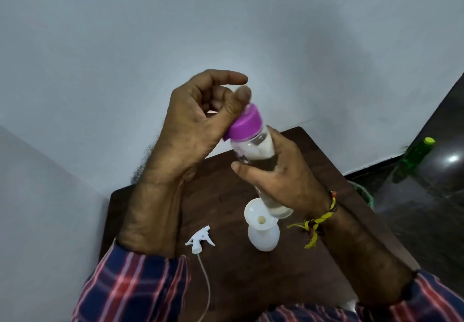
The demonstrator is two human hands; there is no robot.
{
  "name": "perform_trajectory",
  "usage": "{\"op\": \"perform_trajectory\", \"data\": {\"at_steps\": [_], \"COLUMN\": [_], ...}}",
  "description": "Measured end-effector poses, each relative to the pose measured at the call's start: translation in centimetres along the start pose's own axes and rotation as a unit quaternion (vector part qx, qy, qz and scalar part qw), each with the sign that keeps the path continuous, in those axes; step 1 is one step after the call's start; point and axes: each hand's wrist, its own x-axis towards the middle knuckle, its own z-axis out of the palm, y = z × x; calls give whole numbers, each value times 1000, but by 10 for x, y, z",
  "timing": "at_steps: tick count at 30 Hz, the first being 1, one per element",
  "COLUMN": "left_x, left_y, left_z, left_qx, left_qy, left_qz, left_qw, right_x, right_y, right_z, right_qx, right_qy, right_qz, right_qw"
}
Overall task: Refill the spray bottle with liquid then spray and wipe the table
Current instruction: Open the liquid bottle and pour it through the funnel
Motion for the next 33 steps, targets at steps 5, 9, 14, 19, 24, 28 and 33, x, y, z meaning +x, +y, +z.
{"op": "perform_trajectory", "data": {"at_steps": [5, 9, 14, 19, 24, 28, 33], "left_x": [-6, -1, -3, -2, -8, -9, -8], "left_y": [-6, -8, -11, -14, -19, -10, -4], "left_z": [-15, -7, -15, -4, -5, 11, 21], "left_qx": [-65, 25, -101, -71, -166, -65, 53], "left_qy": [-168, -106, -176, -96, -150, -19, 12], "left_qz": [-17, 18, -12, -2, -37, -32, -32], "left_qw": [984, 994, 979, 993, 974, 997, 998], "right_x": [0, -2, -2, -2, -6, -6, -6], "right_y": [2, 0, -12, -16, -17, -15, -18], "right_z": [-8, -5, -8, -5, -6, -1, -2], "right_qx": [26, 25, 3, 10, 1, 2, 36], "right_qy": [16, 3, -1, 0, 5, 28, 35], "right_qz": [6, 8, -3, 7, 14, 14, 18], "right_qw": [1000, 1000, 1000, 1000, 1000, 1000, 999]}}
